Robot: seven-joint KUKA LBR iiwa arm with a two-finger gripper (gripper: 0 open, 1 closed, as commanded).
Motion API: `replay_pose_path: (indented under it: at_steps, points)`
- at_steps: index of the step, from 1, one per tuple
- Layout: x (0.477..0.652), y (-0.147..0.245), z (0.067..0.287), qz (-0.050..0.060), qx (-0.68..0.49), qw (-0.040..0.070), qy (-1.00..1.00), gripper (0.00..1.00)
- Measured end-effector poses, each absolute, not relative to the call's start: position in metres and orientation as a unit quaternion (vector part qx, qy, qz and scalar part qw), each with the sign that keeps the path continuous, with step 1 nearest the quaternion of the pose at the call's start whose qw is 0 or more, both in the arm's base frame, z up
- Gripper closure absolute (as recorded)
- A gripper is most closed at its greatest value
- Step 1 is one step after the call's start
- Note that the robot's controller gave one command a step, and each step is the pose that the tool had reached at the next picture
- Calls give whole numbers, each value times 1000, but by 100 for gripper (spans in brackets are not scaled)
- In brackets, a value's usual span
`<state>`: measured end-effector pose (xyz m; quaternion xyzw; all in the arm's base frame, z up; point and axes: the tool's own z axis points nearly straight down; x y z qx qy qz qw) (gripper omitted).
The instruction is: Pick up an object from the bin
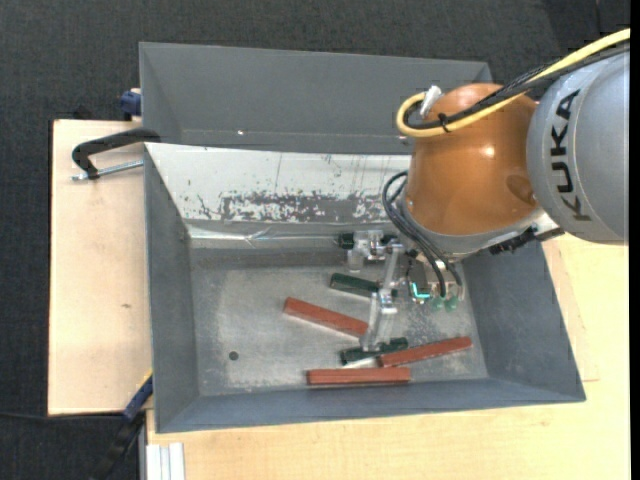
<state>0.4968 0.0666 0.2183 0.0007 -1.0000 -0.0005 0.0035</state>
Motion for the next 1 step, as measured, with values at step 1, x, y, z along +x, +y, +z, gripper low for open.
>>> replay_pose_path:
  at_steps: [1]
  points:
    - [498, 66, 222, -1, 0, 0, -1000, 0]
